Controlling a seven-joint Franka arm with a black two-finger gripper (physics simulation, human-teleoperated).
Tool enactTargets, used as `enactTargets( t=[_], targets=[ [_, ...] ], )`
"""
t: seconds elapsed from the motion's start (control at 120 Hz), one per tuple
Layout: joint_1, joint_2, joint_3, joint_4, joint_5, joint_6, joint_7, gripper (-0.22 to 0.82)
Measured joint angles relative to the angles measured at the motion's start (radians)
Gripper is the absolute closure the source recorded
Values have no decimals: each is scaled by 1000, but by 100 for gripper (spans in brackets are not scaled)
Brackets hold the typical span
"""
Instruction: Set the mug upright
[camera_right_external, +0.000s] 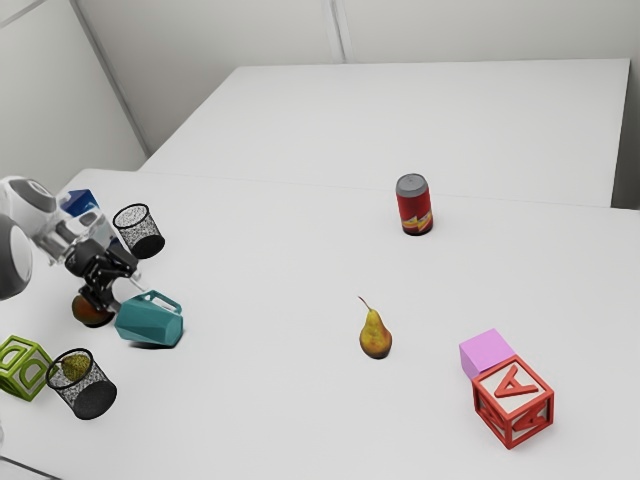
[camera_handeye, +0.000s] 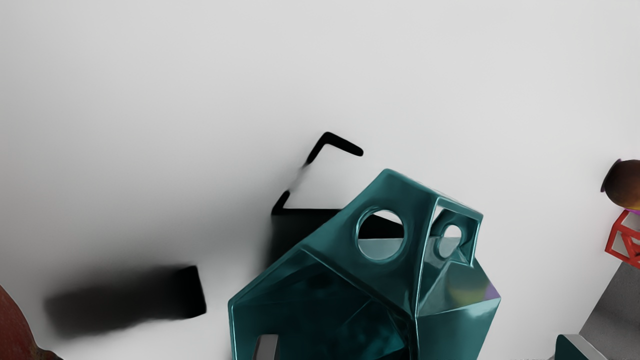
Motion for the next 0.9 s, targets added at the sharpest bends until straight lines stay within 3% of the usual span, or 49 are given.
enactTargets(
  t=[0.375, 0.9],
  targets=[
    [22, 17, 1, -4, -71, -40, -6, 0],
    [9, 17, -1, -13, -95, -50, -55, 15]
  ],
)
